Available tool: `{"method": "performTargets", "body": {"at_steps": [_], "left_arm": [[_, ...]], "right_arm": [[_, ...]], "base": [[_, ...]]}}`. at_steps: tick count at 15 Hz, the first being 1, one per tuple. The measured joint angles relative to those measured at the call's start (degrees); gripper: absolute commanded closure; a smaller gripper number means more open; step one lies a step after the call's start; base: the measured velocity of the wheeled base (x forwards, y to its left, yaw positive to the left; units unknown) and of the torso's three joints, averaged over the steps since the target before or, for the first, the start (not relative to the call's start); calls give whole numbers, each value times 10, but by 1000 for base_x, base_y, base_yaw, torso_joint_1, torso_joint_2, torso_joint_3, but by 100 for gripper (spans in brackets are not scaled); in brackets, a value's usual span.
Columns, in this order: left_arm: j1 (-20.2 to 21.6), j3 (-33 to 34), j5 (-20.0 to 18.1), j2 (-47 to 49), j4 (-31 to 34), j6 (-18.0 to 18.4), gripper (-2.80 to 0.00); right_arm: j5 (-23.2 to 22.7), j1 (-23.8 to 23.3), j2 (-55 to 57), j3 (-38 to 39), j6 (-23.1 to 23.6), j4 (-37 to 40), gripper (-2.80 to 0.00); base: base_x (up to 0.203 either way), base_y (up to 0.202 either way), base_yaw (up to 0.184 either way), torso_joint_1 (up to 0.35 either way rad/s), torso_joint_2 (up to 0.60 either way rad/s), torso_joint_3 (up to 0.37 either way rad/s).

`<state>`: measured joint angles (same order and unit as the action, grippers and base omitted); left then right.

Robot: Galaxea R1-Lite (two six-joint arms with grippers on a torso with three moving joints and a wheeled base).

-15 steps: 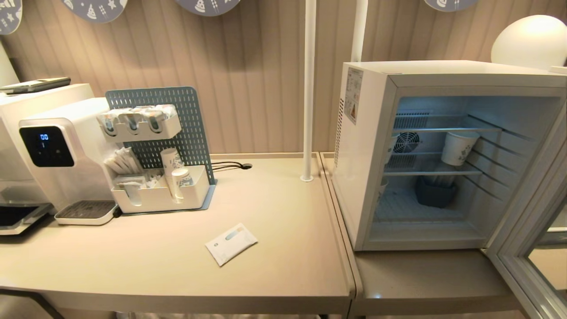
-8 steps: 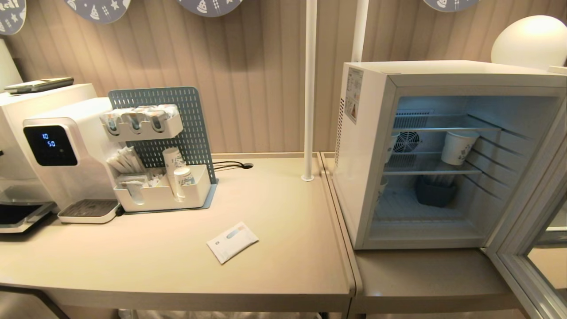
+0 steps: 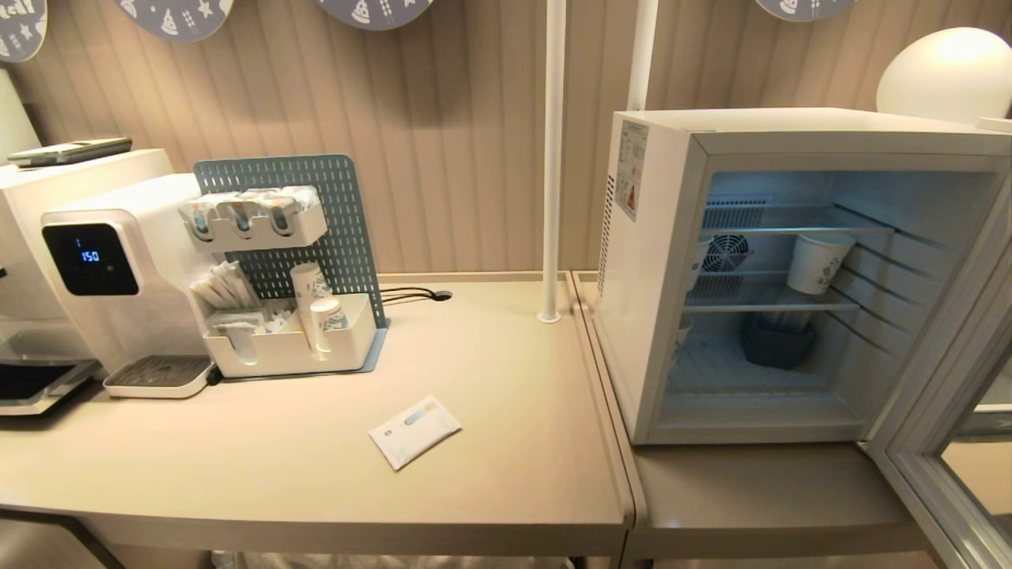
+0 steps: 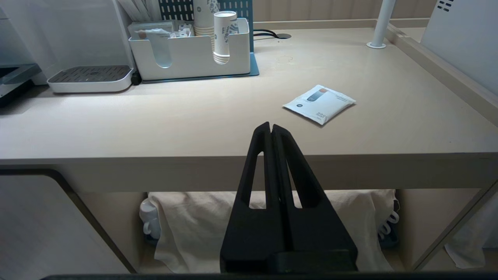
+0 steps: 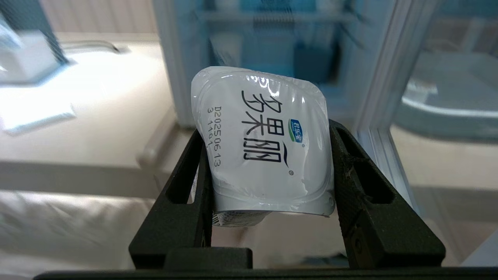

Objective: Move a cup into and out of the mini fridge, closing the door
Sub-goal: Put the yoghurt in the freezer

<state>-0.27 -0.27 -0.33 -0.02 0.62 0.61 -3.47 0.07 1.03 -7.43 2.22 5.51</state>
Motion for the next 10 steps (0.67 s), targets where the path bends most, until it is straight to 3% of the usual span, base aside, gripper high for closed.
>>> {"method": "performTargets", "body": {"at_steps": [4,10], "left_arm": [[0,0,0,0,0,0,0],[0,0,0,0,0,0,0]], "right_arm": [[-56,0,110,-113,-40,29,0],[-77,0,448,-192,-62,-107,0]], "base": [[0,0,0,0,0,0],[0,0,0,0,0,0]]}}
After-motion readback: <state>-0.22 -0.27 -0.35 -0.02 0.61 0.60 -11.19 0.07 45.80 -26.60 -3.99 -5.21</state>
